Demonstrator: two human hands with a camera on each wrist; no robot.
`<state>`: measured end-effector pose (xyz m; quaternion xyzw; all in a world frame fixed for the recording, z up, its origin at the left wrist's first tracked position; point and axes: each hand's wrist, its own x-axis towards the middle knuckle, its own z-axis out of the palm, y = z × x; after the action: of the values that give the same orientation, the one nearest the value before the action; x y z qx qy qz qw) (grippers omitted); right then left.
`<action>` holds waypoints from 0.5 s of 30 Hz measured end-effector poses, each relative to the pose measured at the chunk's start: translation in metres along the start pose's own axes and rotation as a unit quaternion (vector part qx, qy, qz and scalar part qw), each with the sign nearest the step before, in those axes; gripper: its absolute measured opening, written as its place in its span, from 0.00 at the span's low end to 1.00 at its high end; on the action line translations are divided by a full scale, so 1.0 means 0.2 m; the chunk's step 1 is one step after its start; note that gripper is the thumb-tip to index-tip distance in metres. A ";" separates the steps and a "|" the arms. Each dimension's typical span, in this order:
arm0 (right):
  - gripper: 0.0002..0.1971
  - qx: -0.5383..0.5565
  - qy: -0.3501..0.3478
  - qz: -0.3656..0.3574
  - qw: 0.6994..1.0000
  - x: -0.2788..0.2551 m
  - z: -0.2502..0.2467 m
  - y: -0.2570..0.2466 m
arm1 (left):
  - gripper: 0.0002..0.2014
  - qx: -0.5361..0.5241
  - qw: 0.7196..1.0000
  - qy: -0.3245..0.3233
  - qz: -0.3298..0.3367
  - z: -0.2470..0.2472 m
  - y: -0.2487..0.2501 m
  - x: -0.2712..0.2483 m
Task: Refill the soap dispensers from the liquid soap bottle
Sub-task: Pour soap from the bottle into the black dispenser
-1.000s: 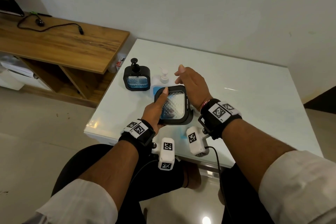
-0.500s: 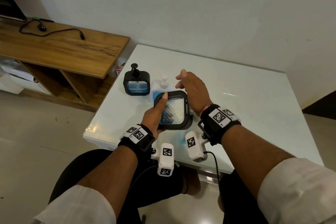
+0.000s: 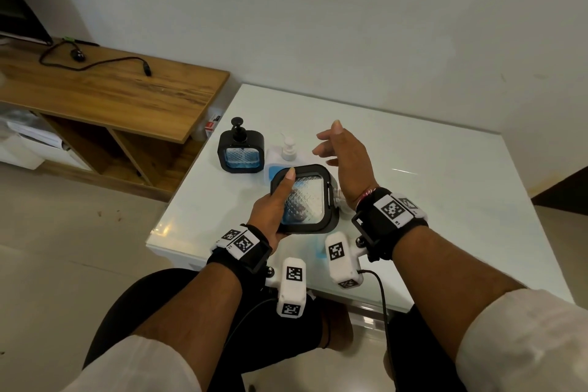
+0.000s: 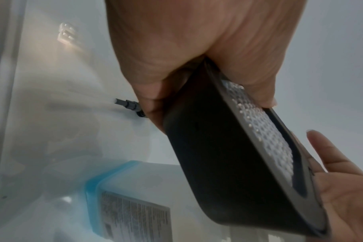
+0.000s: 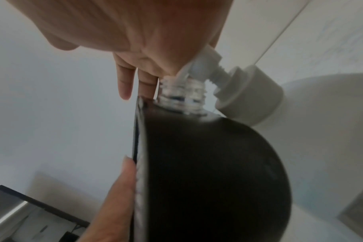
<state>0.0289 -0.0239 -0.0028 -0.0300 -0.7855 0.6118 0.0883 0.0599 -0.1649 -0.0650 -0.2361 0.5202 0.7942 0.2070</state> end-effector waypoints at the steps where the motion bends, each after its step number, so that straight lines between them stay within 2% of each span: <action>1: 0.26 0.009 0.003 0.003 1.000 0.00 0.00 -0.01 | 0.43 -0.001 1.000 0.001 0.000 0.00 0.00 0.00; 6: 0.26 0.009 -0.010 -0.013 1.000 0.00 0.01 -0.01 | 0.43 -0.007 1.000 0.001 0.001 -0.01 0.00 0.01; 11: 0.32 -0.025 -0.014 -0.039 0.999 0.00 0.01 0.02 | 0.43 -0.009 1.000 0.000 0.004 0.01 0.00 0.00; 15: 0.33 -0.036 -0.015 -0.061 0.997 -0.03 0.02 0.02 | 0.39 -0.014 1.000 0.002 0.004 0.01 0.00 -0.01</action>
<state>0.0331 -0.0278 -0.0088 0.0238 -0.8088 0.5769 0.1119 0.0614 -0.1639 -0.0630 -0.2391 0.5102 0.8017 0.1996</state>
